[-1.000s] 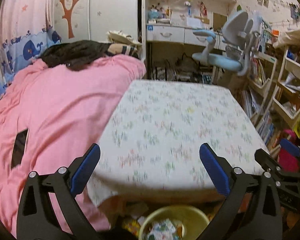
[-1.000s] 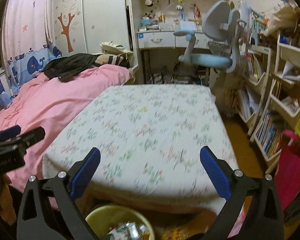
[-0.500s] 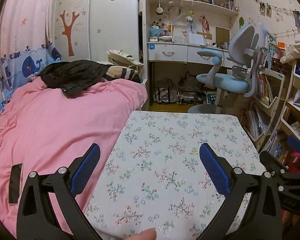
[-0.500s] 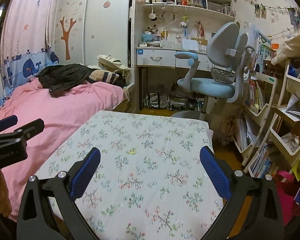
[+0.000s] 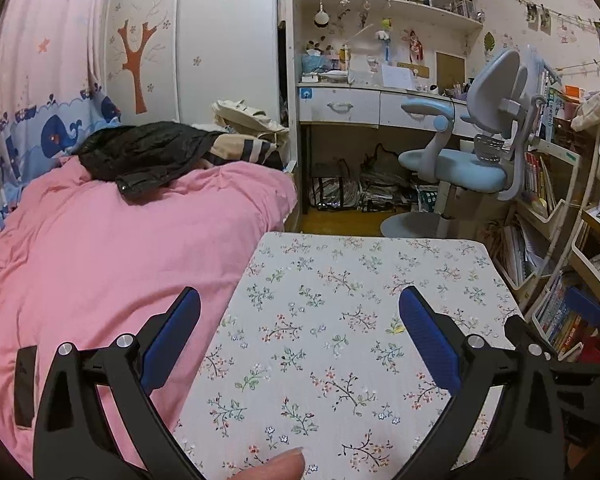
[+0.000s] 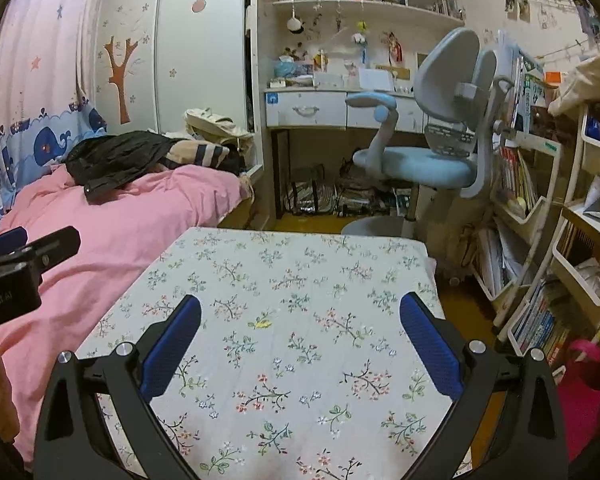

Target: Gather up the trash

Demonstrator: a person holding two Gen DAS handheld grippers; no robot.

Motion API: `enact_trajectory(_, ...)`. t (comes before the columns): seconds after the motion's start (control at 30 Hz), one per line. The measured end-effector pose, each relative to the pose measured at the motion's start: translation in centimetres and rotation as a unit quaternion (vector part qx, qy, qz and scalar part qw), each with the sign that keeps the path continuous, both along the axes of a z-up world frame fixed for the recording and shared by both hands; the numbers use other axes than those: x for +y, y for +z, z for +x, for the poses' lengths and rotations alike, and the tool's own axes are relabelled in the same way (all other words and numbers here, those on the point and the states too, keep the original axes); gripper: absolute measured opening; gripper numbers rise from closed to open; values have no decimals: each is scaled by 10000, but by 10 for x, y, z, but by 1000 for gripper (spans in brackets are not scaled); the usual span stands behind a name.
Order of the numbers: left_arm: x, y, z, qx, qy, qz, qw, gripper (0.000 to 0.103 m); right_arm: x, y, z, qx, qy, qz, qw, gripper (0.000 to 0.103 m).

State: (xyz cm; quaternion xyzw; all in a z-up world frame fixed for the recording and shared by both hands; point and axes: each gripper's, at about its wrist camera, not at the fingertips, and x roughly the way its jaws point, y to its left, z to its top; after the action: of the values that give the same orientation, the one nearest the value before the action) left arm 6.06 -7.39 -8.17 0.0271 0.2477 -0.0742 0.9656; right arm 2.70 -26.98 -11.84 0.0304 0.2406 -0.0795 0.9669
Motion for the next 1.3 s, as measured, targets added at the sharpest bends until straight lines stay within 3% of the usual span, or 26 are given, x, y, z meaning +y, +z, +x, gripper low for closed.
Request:
enact_trajectory(0.7, 8, -9, 3, 215, -1, -12, 9998, 96, -6, -5, 10, 151, -133, 198, 9996, 96)
enact_trajectory(1.3, 0, -8, 0, 223, -132, 19, 9997, 96, -2, -7, 10, 117, -178, 6, 9998, 96)
